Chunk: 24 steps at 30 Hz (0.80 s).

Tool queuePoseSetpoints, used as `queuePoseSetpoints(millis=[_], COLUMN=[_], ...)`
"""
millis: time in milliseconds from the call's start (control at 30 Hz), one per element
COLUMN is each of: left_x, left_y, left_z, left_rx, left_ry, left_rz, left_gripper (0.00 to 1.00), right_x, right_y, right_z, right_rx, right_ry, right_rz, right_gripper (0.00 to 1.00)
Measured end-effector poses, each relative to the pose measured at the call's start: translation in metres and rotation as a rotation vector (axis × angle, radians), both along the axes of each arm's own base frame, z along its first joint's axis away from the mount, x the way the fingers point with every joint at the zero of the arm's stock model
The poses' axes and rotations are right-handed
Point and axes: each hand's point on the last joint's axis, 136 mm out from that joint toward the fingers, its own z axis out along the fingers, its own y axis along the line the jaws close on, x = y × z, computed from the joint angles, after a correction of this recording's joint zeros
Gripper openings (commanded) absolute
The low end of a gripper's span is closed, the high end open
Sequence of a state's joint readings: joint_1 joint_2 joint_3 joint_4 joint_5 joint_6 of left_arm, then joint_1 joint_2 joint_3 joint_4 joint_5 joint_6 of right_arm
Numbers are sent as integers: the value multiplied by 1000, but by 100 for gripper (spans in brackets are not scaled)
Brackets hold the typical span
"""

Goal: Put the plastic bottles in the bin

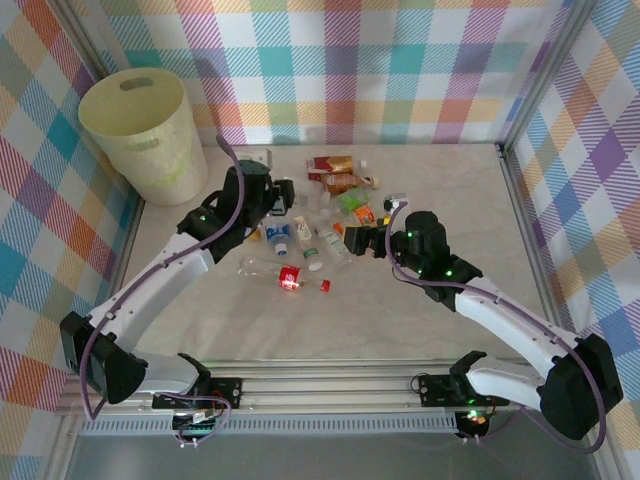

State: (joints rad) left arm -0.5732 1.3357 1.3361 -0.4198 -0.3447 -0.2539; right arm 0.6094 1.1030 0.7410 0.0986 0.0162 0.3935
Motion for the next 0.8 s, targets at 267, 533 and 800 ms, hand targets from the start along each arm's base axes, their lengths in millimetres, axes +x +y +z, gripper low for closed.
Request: queuePoseSetpoints(millis=[267, 533, 800], left_x=[26, 65, 127], left_y=[69, 135, 200], left_z=[70, 118, 126], left_rx=[168, 234, 302], left_ry=[-207, -369, -398], left_rz=[220, 426, 582], left_gripper=[47, 46, 46], right_x=[5, 6, 5], right_y=[-9, -15, -20], right_z=[-4, -11, -10], right_rx=[-29, -56, -64], right_ry=[-1, 19, 18], right_rz=[-54, -82, -103], right_gripper=[100, 100, 100])
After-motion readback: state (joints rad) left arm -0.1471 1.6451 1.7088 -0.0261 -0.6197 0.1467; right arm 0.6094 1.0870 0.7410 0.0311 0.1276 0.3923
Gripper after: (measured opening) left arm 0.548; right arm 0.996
